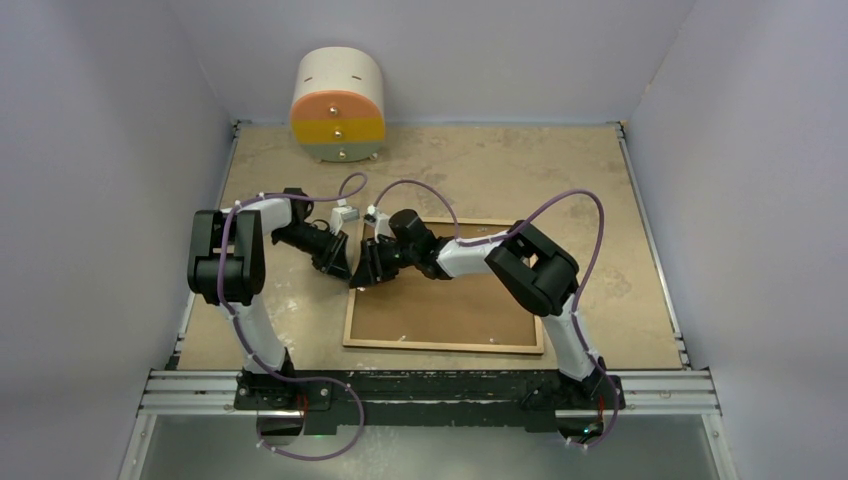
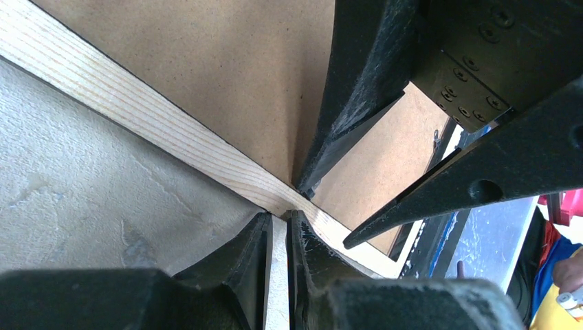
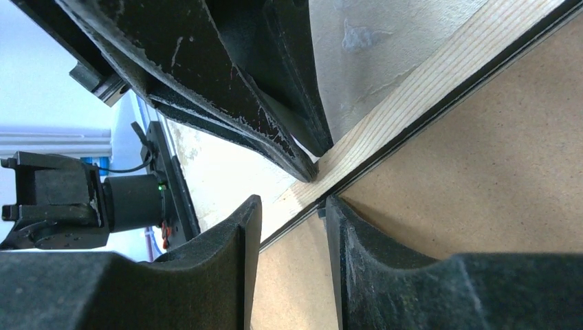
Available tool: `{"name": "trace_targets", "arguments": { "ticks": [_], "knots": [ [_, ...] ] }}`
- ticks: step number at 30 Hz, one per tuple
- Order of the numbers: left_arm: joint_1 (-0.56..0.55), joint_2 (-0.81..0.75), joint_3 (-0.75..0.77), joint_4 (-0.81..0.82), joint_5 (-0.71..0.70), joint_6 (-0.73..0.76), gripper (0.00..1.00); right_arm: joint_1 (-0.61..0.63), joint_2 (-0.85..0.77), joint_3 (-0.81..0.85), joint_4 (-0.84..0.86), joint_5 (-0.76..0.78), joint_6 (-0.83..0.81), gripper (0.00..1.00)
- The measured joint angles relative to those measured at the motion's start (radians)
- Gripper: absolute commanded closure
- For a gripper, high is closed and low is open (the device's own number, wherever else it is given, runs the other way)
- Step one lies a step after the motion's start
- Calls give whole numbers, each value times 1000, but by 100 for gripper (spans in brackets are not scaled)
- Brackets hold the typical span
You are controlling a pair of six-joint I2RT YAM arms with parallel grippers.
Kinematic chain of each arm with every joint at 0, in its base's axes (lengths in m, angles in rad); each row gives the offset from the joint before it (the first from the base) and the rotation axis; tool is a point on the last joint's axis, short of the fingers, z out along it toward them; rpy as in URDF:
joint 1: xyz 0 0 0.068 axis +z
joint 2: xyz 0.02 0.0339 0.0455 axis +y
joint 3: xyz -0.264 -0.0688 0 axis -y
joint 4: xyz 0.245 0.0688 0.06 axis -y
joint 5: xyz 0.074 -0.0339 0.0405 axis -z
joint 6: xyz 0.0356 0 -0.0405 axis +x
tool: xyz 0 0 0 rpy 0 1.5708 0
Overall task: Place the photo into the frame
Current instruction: Install the photo frame at the center of the board.
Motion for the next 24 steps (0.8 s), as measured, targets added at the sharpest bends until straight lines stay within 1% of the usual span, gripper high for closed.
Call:
{"name": "trace_targets", "arguments": {
  "ticks": [5,10,12,16,19,20,24],
  "knots": [
    [0,0,0,-1,0,0,86,0,0,8,-21,-20,1,58],
    [0,-2,0,-2,-2,1,86,0,6,39,-60,-40,-3,52],
    [0,-2,0,-3,-3,1,86,-6,6,45,-76,-40,-6,48],
    [1,-4,6,-9,-12,3,85,-34,-9,47,-98,-35,-7,36],
    [13,-4,26,-5,-53,14,82,-91,-77,19,-124,3,-11,26],
    [23,-4,38,1,-71,20,80,-122,-121,-6,-129,24,-10,23],
    [52,-21,71,23,-133,44,76,-280,-365,-153,-138,145,6,12]
  ]
}}
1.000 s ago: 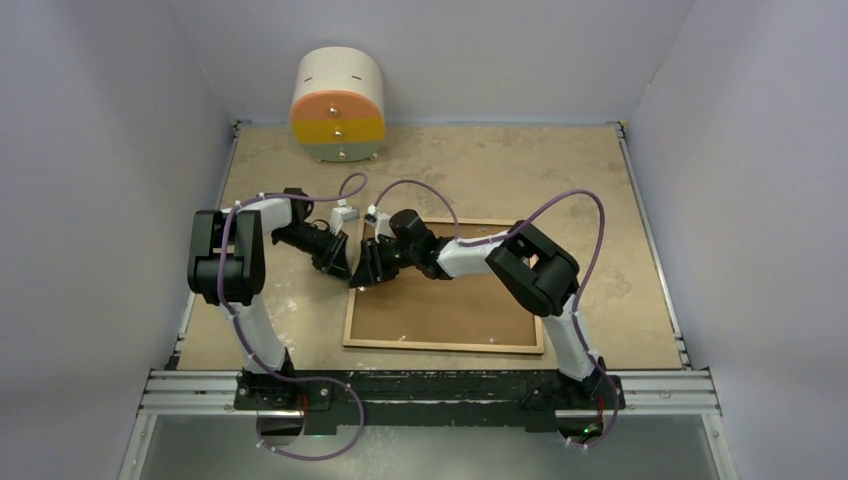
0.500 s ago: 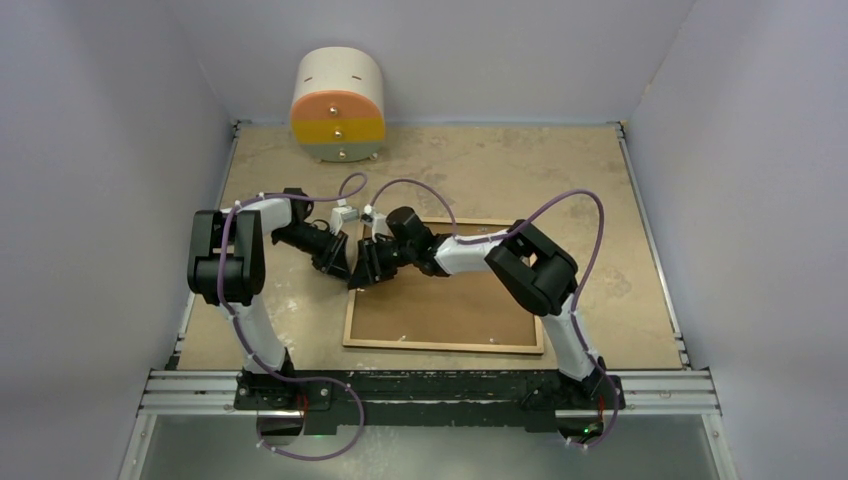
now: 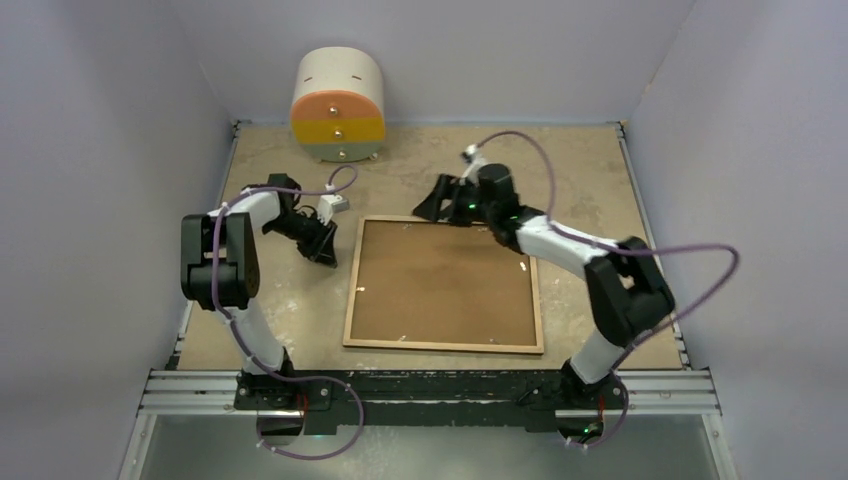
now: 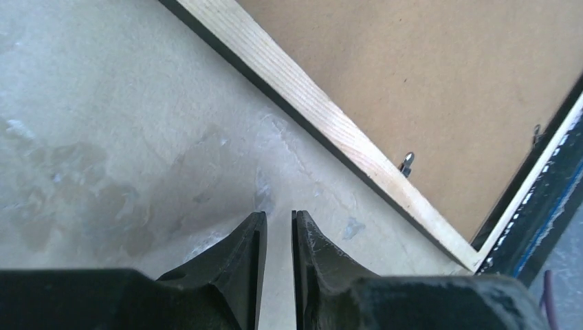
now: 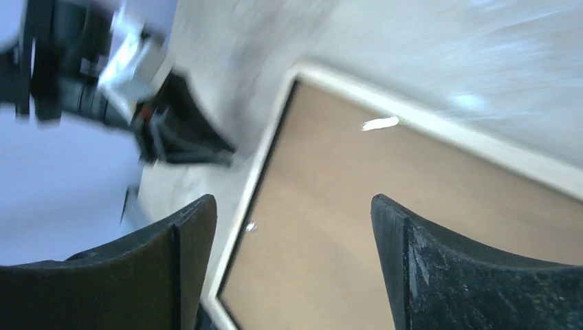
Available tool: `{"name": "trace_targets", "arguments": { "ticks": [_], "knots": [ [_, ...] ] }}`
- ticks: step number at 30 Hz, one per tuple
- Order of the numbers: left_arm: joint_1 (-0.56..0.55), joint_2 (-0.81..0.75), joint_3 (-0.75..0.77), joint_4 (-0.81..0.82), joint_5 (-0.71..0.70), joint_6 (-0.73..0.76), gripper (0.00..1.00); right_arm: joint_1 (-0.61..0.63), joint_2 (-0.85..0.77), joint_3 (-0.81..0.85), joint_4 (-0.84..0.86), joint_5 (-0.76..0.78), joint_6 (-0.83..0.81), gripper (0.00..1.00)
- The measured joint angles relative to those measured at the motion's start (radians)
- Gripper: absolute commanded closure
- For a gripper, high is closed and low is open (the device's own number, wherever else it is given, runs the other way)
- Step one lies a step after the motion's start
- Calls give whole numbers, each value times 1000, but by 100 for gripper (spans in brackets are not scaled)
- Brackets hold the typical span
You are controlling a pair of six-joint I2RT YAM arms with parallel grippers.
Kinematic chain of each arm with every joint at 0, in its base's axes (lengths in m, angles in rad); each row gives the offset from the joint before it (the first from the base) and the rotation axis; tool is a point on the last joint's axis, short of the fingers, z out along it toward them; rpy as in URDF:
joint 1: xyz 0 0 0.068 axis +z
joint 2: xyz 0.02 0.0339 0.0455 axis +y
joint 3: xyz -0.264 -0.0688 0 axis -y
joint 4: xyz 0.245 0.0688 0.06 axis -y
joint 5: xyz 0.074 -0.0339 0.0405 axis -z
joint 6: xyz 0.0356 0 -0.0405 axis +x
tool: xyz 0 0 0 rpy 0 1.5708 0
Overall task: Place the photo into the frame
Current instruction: Install the photo frame at the center of the board, then adjust the photo frame at the center of the board.
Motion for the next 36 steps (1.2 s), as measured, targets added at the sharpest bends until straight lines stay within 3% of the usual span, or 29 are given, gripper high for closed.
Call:
{"name": "trace_targets", "arguments": {
  "ticks": [6,12,18,27,30,33,36],
  "knots": [
    [-10,-75,-55,35,-84,39,75,-262,-333,-215,-123,279,31,7],
    [-103,-176,-198,80,-162,53,74,-450,-455,-438,-257,449,45,6],
    [-216,-247,-262,115,-232,56,74,-481,-411,-500,-290,464,50,7],
    [-356,-270,-270,111,-323,48,70,-477,-143,-286,-164,341,27,7],
    [-449,-268,-264,73,-354,33,56,-447,-16,-137,-167,341,0,2],
    [-552,-258,-251,-1,-372,-3,24,-415,102,22,-185,346,-40,1],
    [-620,-256,-223,-88,-349,-22,15,-391,179,180,-260,357,-74,1]
  ]
}}
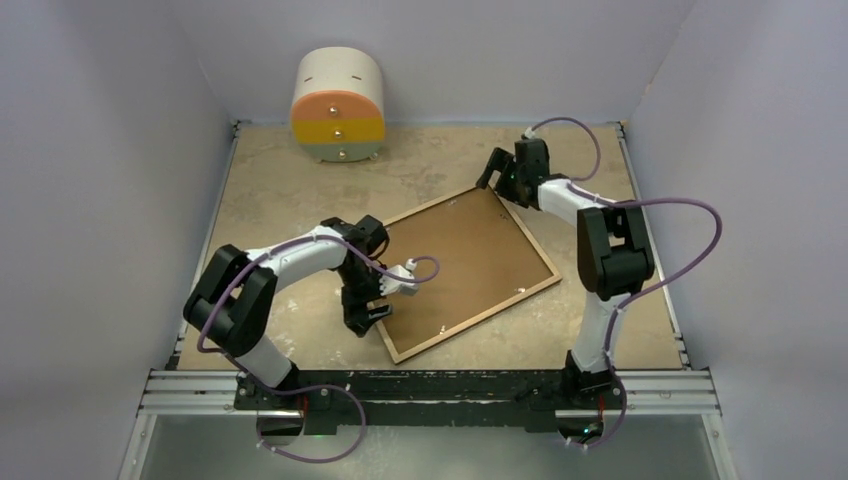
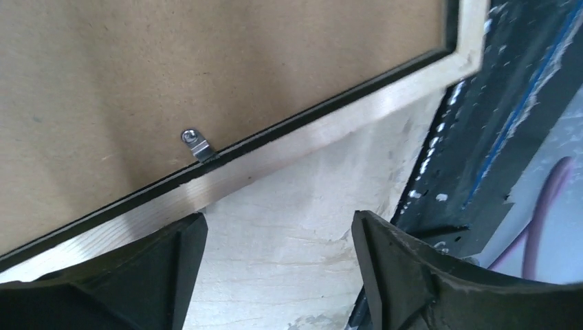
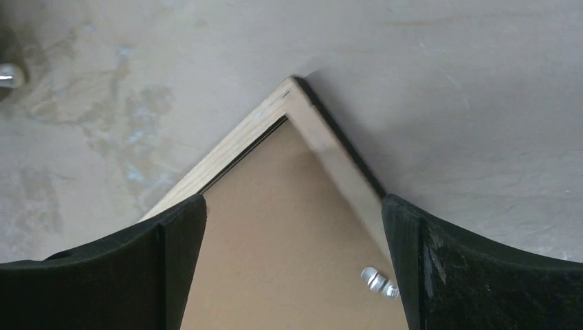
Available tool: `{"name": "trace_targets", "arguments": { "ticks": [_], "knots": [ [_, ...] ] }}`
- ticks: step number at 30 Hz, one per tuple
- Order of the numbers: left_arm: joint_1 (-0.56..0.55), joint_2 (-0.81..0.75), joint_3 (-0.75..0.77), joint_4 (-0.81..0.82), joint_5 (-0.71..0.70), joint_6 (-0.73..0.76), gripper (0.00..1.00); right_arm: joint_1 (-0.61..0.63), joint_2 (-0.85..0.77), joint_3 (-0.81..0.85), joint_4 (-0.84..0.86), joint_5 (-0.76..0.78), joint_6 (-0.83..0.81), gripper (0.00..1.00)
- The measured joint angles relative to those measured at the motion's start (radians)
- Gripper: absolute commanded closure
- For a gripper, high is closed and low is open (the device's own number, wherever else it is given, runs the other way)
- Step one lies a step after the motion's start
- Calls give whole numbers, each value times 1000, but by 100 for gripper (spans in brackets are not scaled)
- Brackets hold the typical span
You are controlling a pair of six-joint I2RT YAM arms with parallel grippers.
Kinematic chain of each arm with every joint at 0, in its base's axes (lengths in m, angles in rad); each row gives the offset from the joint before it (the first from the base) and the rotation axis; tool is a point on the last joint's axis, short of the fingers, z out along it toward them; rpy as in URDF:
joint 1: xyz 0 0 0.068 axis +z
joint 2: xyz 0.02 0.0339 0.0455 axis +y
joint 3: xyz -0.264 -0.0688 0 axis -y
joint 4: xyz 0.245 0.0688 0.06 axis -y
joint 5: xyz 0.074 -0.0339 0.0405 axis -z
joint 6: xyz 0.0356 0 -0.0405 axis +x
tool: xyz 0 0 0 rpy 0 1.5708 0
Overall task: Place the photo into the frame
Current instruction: Adjust the photo frame at the center of the board.
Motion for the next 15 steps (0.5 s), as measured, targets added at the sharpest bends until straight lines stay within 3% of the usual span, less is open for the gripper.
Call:
{"name": "trace_targets", "arguments": {
  "ticks": [4,8,12,15],
  "knots": [
    [-11,-20,69,-32,47,40,11,21,-34,85,-100,47,-14,1],
    [83,-95,185,-81,62,123,11,2,-153,82,-186,120,-11,1],
    [259,-65,323,-46,39,138,17,-49,-346,-87,-207,149,17,1],
    [369,47,432,43,11,88,22,-59,-528,-291,-224,122,49,1]
  ]
}}
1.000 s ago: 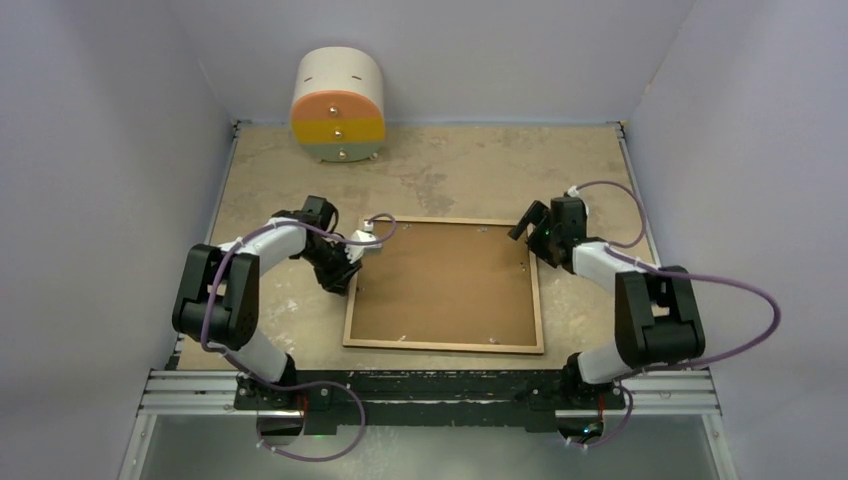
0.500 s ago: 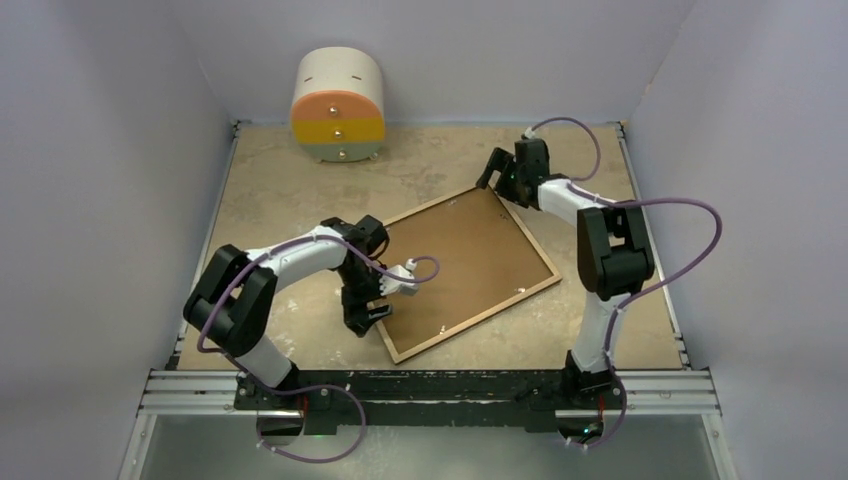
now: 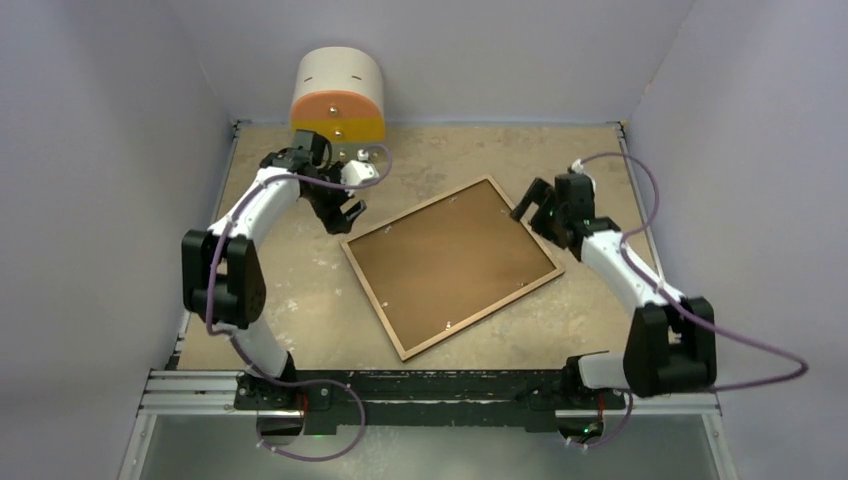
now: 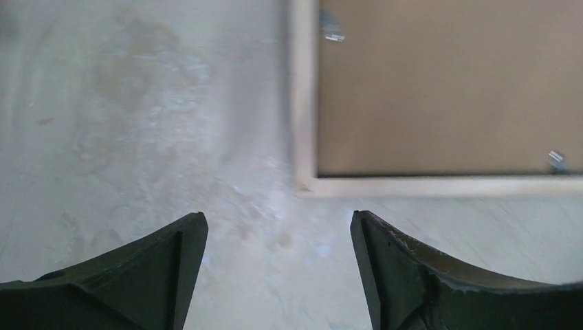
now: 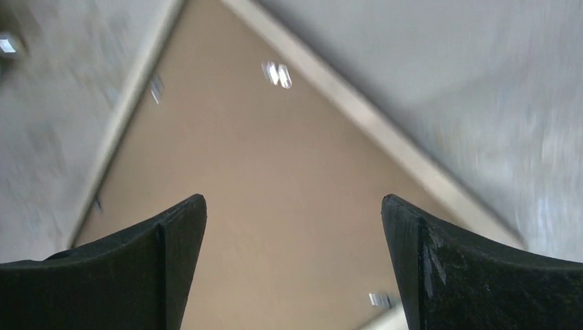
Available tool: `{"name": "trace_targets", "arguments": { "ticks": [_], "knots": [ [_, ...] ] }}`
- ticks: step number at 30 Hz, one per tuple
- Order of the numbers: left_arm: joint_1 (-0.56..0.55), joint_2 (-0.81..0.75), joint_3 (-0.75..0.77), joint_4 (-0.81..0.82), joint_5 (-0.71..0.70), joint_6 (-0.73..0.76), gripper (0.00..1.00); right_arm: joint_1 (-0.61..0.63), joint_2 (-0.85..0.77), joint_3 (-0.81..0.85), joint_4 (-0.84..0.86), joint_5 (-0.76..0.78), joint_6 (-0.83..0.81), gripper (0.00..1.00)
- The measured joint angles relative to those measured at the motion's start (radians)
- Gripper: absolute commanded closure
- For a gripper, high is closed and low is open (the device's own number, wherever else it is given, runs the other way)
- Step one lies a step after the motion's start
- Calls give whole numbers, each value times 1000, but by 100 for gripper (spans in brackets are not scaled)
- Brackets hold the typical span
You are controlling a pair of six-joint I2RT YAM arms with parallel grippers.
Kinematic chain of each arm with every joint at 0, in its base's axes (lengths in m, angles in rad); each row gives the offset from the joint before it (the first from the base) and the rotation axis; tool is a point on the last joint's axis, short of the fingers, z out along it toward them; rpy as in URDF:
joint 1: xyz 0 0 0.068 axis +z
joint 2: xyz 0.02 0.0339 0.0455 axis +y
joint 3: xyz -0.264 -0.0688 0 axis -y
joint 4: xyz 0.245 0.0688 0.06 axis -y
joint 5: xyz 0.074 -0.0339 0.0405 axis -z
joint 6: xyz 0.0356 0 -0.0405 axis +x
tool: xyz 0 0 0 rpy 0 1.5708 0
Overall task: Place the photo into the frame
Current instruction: Adjust the photo frame at the center of the board.
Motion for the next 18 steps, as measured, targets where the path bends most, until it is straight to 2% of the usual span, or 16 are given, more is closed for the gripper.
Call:
{"name": "trace_targets", "arguments": {
  "ticks": [5,10,13,18],
  "knots": [
    [55,203,64,176,-29,-118,37,14,-283,-285,-103,-99,45,1],
    [51,314,65,229,-14,-188,53,14,-515,-462,-171,-205,93,1],
    [52,318,66,249,4,-210,56,14,-537,-535,-169,-270,124,1],
    [51,319,37,267,39,-211,59,14,-402,-563,-97,-352,150,1]
  ]
}}
